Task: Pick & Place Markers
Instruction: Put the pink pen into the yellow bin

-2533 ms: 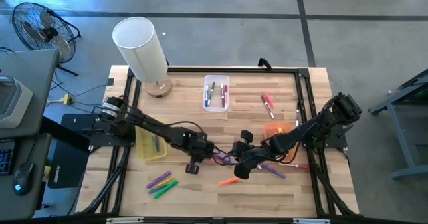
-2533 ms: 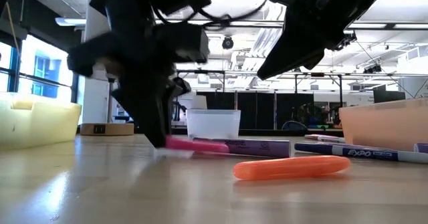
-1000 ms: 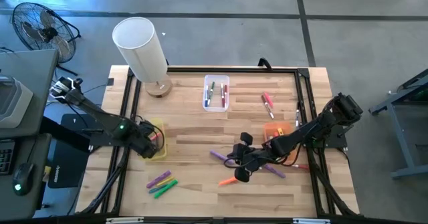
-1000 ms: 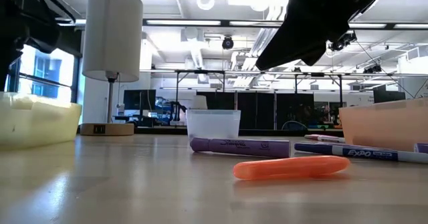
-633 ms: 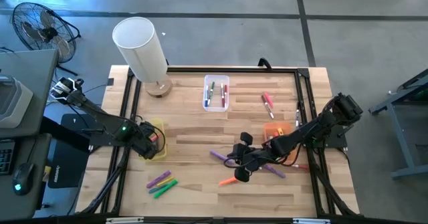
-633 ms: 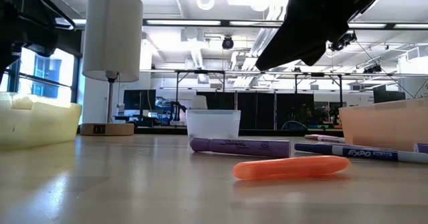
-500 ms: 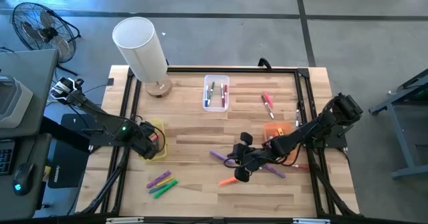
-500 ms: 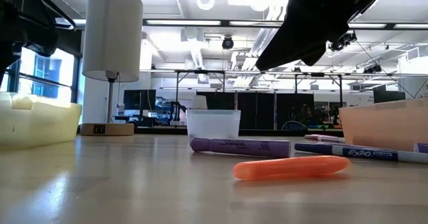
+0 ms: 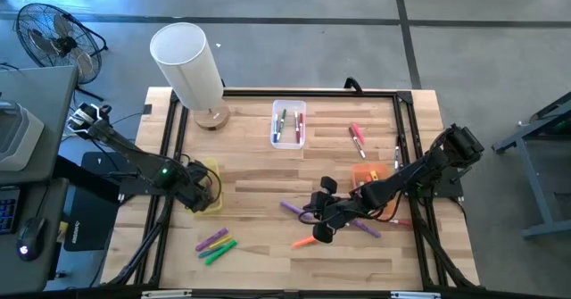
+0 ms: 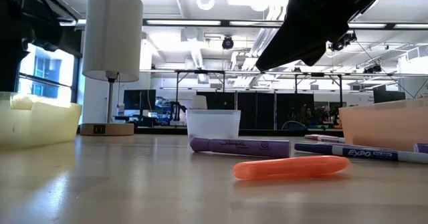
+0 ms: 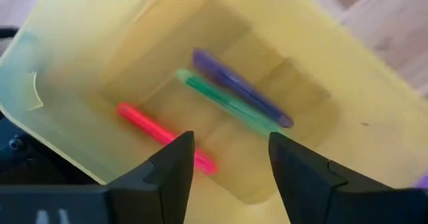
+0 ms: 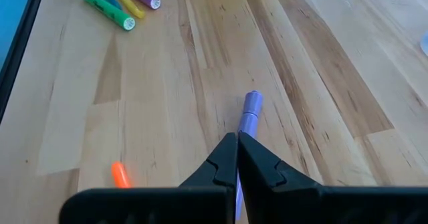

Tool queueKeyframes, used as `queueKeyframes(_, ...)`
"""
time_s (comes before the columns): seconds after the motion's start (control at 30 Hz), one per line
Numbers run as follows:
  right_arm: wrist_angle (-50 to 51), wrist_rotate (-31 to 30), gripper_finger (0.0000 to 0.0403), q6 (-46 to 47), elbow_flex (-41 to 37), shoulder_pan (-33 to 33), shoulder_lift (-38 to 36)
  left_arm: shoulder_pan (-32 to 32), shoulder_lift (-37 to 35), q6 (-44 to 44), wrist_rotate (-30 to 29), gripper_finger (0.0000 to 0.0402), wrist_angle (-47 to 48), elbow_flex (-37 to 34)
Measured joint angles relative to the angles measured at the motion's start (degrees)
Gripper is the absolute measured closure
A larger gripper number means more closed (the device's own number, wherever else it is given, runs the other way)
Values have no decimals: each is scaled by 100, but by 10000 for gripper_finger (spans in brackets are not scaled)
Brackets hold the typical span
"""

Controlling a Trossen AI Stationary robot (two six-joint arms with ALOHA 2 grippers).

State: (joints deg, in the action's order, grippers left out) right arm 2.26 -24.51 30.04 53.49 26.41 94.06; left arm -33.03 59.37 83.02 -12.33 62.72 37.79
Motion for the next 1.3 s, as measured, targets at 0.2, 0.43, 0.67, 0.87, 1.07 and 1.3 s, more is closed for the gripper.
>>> queueKeyframes(0.2,0,1,402,0,0,0,0,1,-2,-842,-509,231,-17,663)
queueKeyframes(0.43,-2,0,402,0,0,-13,2,75,50,-2952,-1261,267,-1403,943)
queueKeyframes(0.67,-46,-148,399,0,0,-15,4,908,1058,-4998,-986,374,-3095,939)
queueKeyframes(0.87,-162,-197,398,-50,-2,-17,4,1794,1877,-6153,-34,386,-3971,969)
queueKeyframes(1.07,-354,-608,398,-277,-2,-132,4,2564,2395,-6860,683,398,-4398,969)
queueKeyframes(1.3,-240,-912,402,-274,222,-976,9,3176,2398,-7586,1031,401,-4333,945)
